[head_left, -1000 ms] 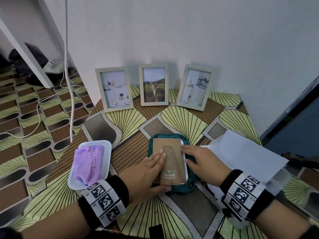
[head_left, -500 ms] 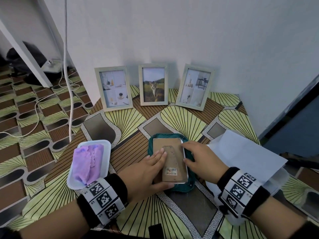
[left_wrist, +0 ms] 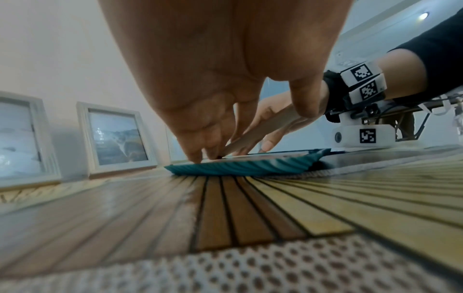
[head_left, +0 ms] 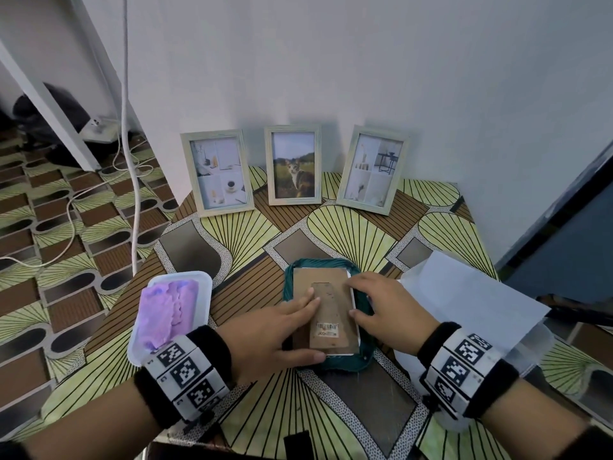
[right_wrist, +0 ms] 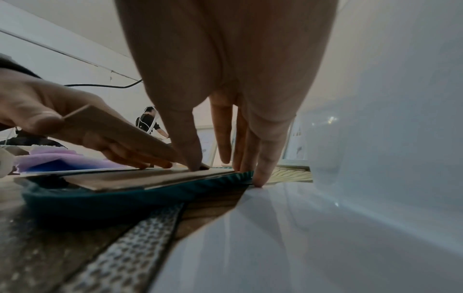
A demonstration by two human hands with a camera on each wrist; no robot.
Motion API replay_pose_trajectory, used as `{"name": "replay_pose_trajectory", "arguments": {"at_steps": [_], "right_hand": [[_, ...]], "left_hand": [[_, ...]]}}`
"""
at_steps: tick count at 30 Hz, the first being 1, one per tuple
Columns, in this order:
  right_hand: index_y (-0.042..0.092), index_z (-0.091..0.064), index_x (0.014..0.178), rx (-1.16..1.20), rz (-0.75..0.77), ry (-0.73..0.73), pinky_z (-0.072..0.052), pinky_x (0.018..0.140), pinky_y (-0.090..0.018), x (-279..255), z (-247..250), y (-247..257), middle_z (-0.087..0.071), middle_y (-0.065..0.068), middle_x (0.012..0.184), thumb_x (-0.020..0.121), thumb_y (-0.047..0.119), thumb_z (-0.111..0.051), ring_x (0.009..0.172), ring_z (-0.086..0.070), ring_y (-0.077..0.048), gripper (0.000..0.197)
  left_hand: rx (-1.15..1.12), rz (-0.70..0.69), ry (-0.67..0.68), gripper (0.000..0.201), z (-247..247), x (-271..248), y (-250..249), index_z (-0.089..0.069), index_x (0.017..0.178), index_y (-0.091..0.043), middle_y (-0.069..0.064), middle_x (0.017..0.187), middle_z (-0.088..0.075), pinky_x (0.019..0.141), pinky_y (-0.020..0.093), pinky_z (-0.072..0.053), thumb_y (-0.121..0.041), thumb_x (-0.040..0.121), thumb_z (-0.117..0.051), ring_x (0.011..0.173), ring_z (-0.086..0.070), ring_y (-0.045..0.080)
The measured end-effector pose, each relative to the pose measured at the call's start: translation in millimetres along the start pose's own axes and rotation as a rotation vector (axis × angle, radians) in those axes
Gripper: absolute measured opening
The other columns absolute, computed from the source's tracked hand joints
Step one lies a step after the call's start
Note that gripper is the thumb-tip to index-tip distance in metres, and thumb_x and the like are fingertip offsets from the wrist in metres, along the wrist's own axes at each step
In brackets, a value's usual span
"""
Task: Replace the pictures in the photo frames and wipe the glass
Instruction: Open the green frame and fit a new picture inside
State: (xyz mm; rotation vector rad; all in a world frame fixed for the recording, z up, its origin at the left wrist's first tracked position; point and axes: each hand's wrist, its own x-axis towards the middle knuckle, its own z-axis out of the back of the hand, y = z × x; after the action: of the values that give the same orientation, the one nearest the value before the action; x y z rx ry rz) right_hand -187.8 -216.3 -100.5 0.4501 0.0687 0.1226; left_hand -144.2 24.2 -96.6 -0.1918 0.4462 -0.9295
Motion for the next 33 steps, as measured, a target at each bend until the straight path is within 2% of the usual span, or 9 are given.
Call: {"name": "replay_pose_trajectory", "arguments": {"at_steps": [2,4,9,12,15,18,20,26,33], "right_hand": [[0.015,-0.057,0.129,0.002,-0.003,-0.004,-0.036,0.099,-0.020,-0.5,0.4,0.8,-0.055,0.002,0.130,0.092,0.026,-0.062,0.118,-0.051,-0.013,0.039],[0.015,-0.057,0.128,0.008,-0.003,-0.016,-0.036,0.097,-0.020,-0.6,1.0,2.0,-0.057,0.002,0.129,0.093,0.026,-0.060,0.117,-0.052,-0.013,0.037],[0.015,-0.062,0.120,-0.027,0.022,-0.052,-0.041,0.095,-0.023,-8.2,2.0,3.7,-0.063,0.002,0.122,0.093,0.025,-0.059,0.112,-0.056,-0.014,0.029],[0.018,-0.061,0.121,-0.047,0.047,-0.012,-0.038,0.100,-0.020,-19.0,-1.1,0.3,-0.061,0.003,0.128,0.093,0.026,-0.059,0.123,-0.053,-0.015,0.030],[0.020,-0.047,0.142,-0.066,0.067,0.114,-0.027,0.116,-0.024,-28.6,-5.9,-3.7,-0.038,0.007,0.155,0.095,0.028,-0.058,0.147,-0.026,-0.012,0.049],[0.019,-0.031,0.153,-0.067,0.066,0.152,-0.017,0.121,-0.025,-31.3,-6.3,-5.6,-0.022,0.008,0.162,0.097,0.028,-0.055,0.151,-0.009,-0.010,0.061],[0.019,-0.026,0.155,-0.072,0.059,0.173,-0.013,0.122,-0.024,-30.5,-5.5,-5.5,-0.017,0.007,0.164,0.099,0.027,-0.053,0.151,-0.007,-0.010,0.063],[0.020,-0.026,0.155,-0.053,0.041,0.195,-0.014,0.119,-0.023,-29.1,-4.2,-4.4,-0.015,0.006,0.164,0.100,0.025,-0.051,0.151,-0.004,-0.009,0.060],[0.016,-0.032,0.153,0.020,0.002,0.167,-0.013,0.117,-0.020,-27.2,-5.7,-8.6,-0.020,0.005,0.162,0.100,0.027,-0.052,0.151,-0.008,-0.008,0.057]], "left_hand": [[0.091,-0.020,-0.044,0.087,1.9,-0.2,0.2,0.003,0.156,-0.034,-0.014,0.161,0.011,0.120,0.031,-0.021,-0.075,0.088,-0.034,0.149,0.007,0.003],[0.134,-0.056,-0.098,0.080,1.8,-1.0,-2.0,-0.004,0.156,-0.033,-0.012,0.163,0.006,0.120,0.031,-0.023,-0.071,0.091,-0.031,0.148,0.009,0.003],[0.183,-0.136,-0.221,0.064,-0.8,-2.3,-9.3,-0.016,0.156,-0.028,-0.010,0.163,-0.015,0.121,0.025,-0.015,-0.052,0.098,-0.024,0.149,-0.011,0.005],[0.094,-0.128,-0.252,0.061,0.6,-1.8,-10.1,-0.020,0.155,-0.029,-0.012,0.161,-0.019,0.120,0.026,-0.023,-0.049,0.098,-0.023,0.147,-0.016,0.001],[0.013,-0.145,-0.287,0.054,3.2,-0.8,-7.7,-0.024,0.155,-0.027,-0.010,0.160,-0.025,0.119,0.023,-0.024,-0.039,0.103,-0.030,0.146,-0.023,0.003],[-0.125,-0.148,-0.353,0.047,11.2,0.3,-3.8,-0.036,0.151,-0.026,-0.009,0.154,-0.038,0.115,0.018,-0.028,-0.029,0.104,-0.038,0.139,-0.035,0.000],[-0.224,-0.166,-0.391,0.047,16.5,-0.1,-1.7,-0.043,0.147,-0.025,-0.013,0.148,-0.044,0.112,0.013,-0.029,-0.039,0.102,-0.034,0.133,-0.038,-0.005],[-0.272,-0.173,-0.357,0.046,16.0,-1.1,-2.8,-0.042,0.147,-0.028,-0.018,0.148,-0.040,0.110,0.006,-0.023,-0.038,0.102,-0.038,0.135,-0.034,-0.011],[-0.125,-0.121,-0.209,0.051,5.9,9.4,-10.1,-0.028,0.153,-0.025,-0.012,0.159,-0.026,0.119,0.016,-0.013,-0.031,0.105,-0.042,0.144,-0.017,-0.007]]}}
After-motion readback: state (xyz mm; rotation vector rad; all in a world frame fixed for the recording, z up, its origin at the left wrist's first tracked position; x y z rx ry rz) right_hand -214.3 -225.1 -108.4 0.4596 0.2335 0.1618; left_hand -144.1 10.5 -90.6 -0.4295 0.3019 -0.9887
